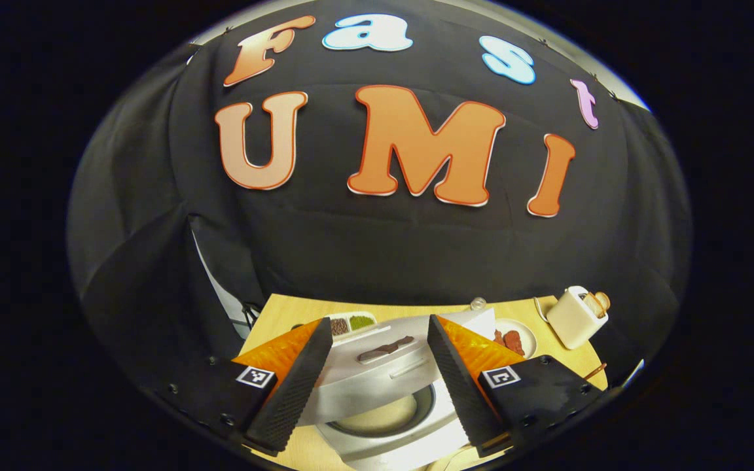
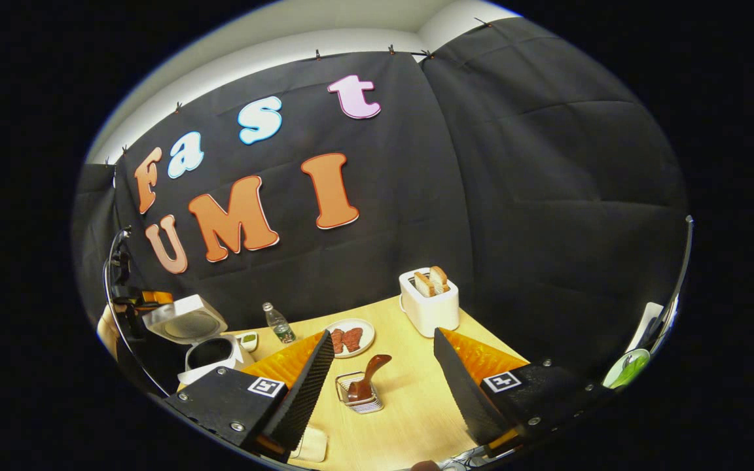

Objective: Close the left gripper, press the button to open the rice cooker; take a wooden spoon from the chopstick holder with the right hand, scoop a spoonful of rice and pour it into the rice cooker, then put the wooden spoon back into the chopstick holder.

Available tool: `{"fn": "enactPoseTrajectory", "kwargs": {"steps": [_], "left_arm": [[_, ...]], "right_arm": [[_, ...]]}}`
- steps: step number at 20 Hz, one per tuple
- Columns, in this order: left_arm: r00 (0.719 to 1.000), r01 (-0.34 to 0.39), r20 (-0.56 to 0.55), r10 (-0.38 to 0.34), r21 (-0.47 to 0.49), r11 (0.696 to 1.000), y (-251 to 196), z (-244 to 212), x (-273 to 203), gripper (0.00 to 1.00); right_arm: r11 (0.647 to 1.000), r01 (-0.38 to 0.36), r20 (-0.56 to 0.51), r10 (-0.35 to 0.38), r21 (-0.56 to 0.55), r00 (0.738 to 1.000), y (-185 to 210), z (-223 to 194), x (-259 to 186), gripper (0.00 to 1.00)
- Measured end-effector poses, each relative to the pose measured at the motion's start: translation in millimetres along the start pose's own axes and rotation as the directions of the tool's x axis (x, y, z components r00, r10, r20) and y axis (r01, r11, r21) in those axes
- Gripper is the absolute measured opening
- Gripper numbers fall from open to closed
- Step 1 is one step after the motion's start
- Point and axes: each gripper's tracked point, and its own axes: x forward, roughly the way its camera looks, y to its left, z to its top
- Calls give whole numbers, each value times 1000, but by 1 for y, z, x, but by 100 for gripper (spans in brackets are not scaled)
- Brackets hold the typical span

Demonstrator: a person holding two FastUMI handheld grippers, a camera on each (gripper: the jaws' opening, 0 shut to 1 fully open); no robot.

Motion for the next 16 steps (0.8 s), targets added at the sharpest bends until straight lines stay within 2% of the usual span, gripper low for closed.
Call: {"fn": "enactPoseTrajectory", "kwargs": {"steps": [4,6,9,16], "left_arm": [[1000,1,-26,-3,-49,999,-14,-58,-6,100],[998,-31,-52,26,-97,995,-13,-84,-6,98],[995,-83,-57,79,-61,995,-7,-120,5,100],[984,-163,-64,164,26,986,-11,-165,13,99]], "right_arm": [[999,-31,-14,31,-11,999,9,-7,-6,95],[999,-39,-32,39,-6,999,11,-14,-8,95],[999,-33,-41,33,-6,999,7,-19,-13,95],[1000,-17,-77,17,0,997,-2,-37,-22,94]]}}
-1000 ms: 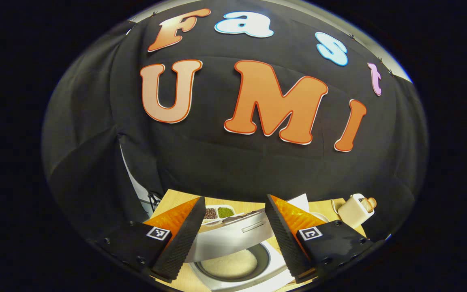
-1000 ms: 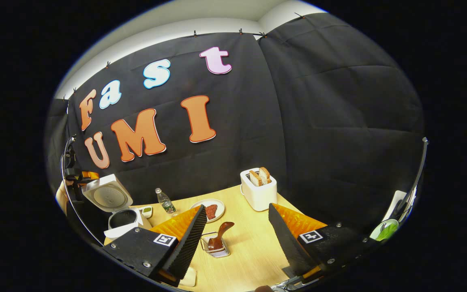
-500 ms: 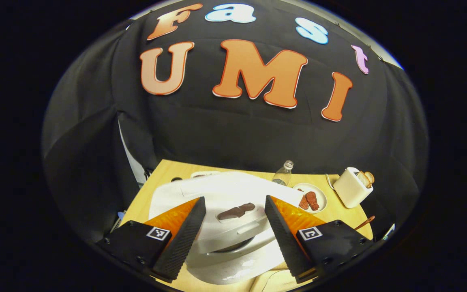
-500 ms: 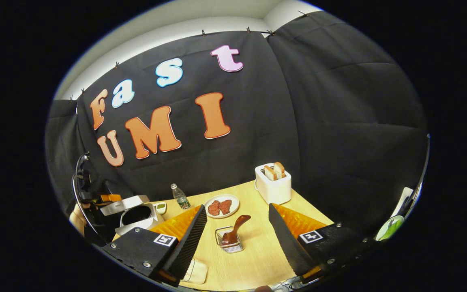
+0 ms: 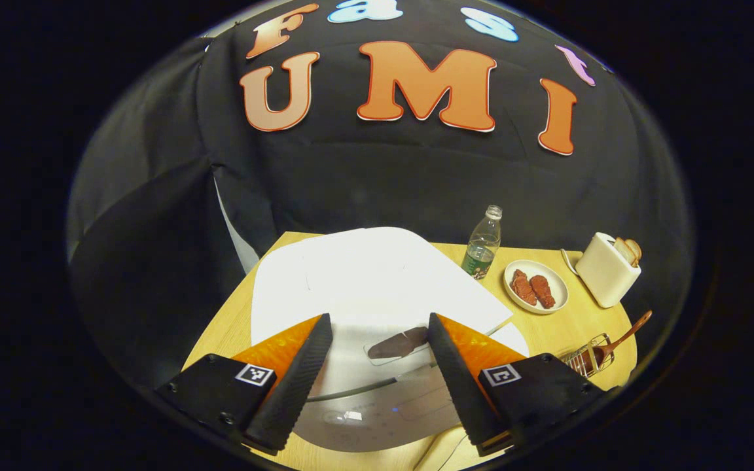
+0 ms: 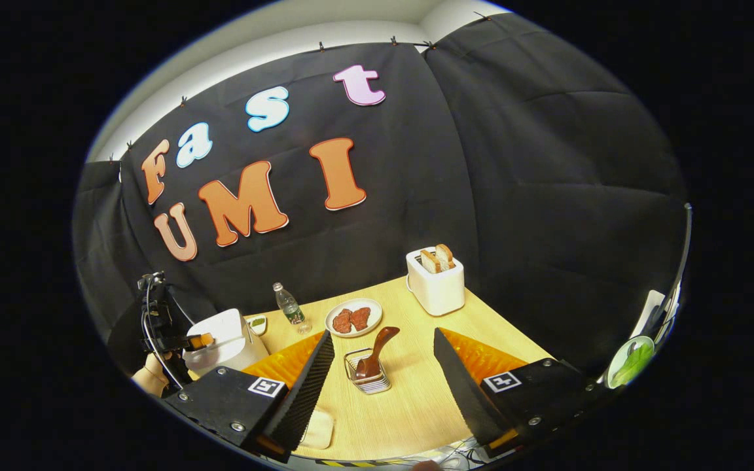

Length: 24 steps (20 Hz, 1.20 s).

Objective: Close the left gripper, press the button to open the rice cooker; take a wooden spoon from the chopstick holder with the right hand, scoop a spoonful of rice and pour it into the rice cooker, then put the wooden spoon back into the chopstick holder.

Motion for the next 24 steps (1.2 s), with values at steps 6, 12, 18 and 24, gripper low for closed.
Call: {"fn": "enactPoseTrajectory", "kwargs": {"steps": [6,12,18,24], "left_arm": [[1000,-14,-4,14,27,1000,-1,-11,5,100],[1000,15,-16,-14,76,997,-3,-11,12,100],[998,24,-58,-27,-54,998,2,0,11,99],[996,-2,-91,0,-27,1000,-7,5,13,99]], "right_arm": [[999,-7,-4,7,33,1000,-2,0,1,95],[999,-14,-43,16,32,999,-5,-18,4,94],[999,-38,-88,39,13,995,-4,-31,5,94],[999,-48,-102,51,24,993,-13,-34,7,95]]}}
